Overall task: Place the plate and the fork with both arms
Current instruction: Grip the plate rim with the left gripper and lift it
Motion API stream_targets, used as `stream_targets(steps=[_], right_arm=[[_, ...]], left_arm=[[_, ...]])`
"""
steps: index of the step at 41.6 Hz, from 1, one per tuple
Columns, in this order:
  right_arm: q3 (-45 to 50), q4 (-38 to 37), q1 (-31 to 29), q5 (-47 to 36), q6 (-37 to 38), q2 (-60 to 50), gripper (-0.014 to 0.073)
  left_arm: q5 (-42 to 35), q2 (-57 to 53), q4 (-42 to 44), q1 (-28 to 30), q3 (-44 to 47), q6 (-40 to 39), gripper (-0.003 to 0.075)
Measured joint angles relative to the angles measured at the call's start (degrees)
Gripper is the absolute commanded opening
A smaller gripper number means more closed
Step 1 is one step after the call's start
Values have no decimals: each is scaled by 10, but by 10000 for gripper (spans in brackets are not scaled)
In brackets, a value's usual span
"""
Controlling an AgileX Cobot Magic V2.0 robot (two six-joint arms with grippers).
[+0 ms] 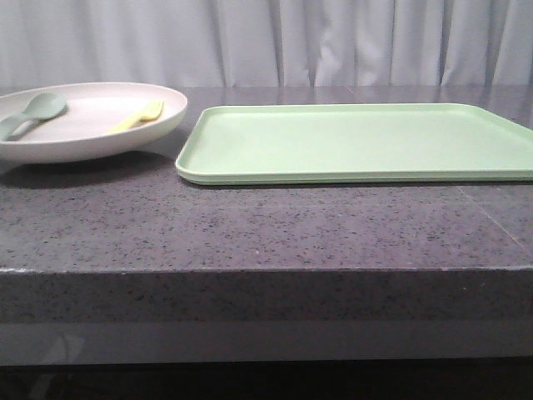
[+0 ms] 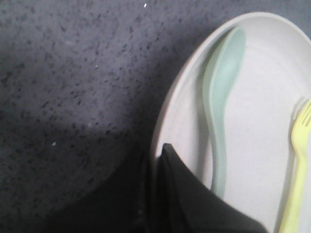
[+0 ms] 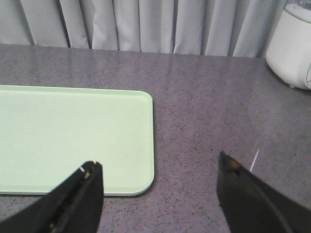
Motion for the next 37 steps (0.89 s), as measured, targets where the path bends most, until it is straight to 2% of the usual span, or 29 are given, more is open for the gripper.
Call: stream_targets(steps=[7,13,23,37], right_arm=[[0,0,0,0,0,0,519],[0,0,0,0,0,0,519],[0,0,0,0,0,0,519],[0,0,0,0,0,0,519]], left_arm=[[2,-15,19,-21,-47,-63,-20],[5,-16,75,-64,-101,-149,-20],[-17,-16,208,-170,-166,-331,-20],[-74,-6,405,-319,-170,-590,-20]])
